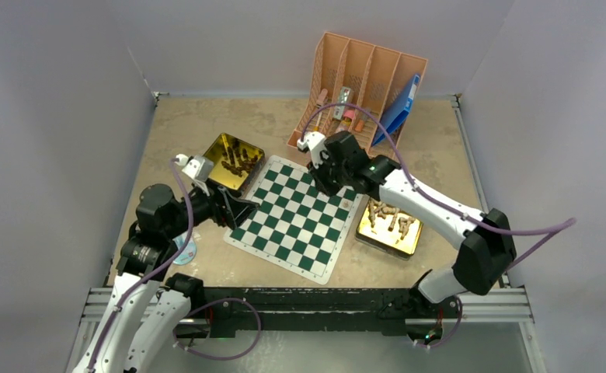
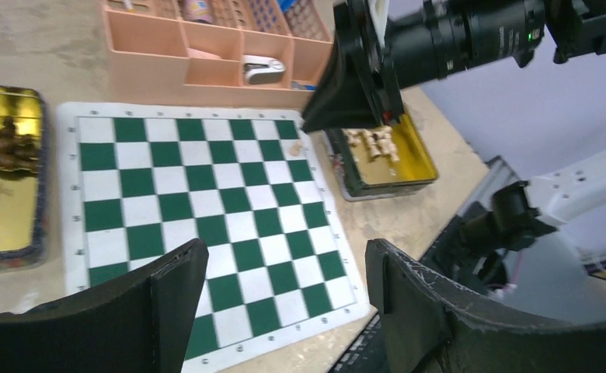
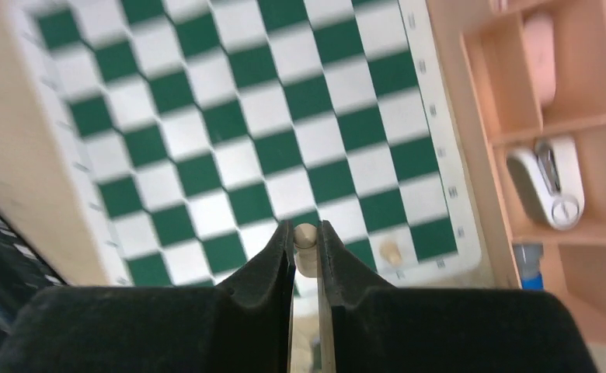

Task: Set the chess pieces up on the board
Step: Pick up the chess piece at the center of the board.

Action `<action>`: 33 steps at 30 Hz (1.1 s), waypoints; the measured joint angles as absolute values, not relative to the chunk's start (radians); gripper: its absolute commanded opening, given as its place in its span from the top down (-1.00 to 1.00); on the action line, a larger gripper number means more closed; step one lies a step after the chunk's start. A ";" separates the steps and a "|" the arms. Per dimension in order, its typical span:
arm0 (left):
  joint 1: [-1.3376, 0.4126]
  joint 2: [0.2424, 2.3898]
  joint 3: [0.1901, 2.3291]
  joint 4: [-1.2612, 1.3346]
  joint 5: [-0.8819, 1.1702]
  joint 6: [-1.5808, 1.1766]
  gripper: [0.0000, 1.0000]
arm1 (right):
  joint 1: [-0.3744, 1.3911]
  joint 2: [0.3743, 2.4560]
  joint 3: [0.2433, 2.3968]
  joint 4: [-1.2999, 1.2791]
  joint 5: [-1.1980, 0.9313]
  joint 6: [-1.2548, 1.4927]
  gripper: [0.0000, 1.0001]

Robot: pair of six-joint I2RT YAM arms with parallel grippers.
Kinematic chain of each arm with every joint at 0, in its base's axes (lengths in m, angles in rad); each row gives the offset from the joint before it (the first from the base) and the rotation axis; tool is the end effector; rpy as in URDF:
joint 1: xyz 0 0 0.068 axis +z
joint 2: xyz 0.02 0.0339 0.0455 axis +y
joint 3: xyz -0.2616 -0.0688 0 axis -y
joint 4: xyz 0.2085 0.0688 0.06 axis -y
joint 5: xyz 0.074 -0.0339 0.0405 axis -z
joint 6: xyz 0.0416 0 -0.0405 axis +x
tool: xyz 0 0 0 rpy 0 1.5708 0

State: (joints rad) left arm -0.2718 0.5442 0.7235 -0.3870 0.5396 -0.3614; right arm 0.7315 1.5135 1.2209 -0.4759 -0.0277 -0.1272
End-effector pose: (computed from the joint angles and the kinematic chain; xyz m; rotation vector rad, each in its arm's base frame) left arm 0.0886 -0.0469 0.3225 0.3228 1.8166 -0.9278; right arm 0.2263 0.2046 0.2916 -0.9963 2.1427 0.3295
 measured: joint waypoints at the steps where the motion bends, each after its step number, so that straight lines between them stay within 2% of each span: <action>1: -0.272 0.544 0.723 -0.381 0.556 -0.389 -0.40 | 0.732 1.499 1.236 -0.442 -0.059 -0.101 0.77; 6: -0.272 0.540 0.706 -0.290 0.671 -0.563 -0.35 | 0.739 1.398 1.204 -0.209 -0.234 0.073 0.77; 10: -0.272 0.545 0.659 -0.177 0.777 -0.720 -0.32 | 0.766 1.279 1.058 0.075 -0.342 0.285 0.71; 17: -0.272 0.590 0.617 0.009 0.873 -0.912 -0.32 | 0.809 1.157 0.853 0.509 -0.382 0.711 0.77; 26: -0.272 0.706 0.606 0.316 0.972 -1.093 -0.34 | 0.815 1.120 0.778 0.735 -0.346 0.984 0.72; 33: -0.272 0.790 0.611 0.361 1.014 -1.081 -0.14 | 0.844 1.204 0.778 0.815 -0.332 1.055 0.75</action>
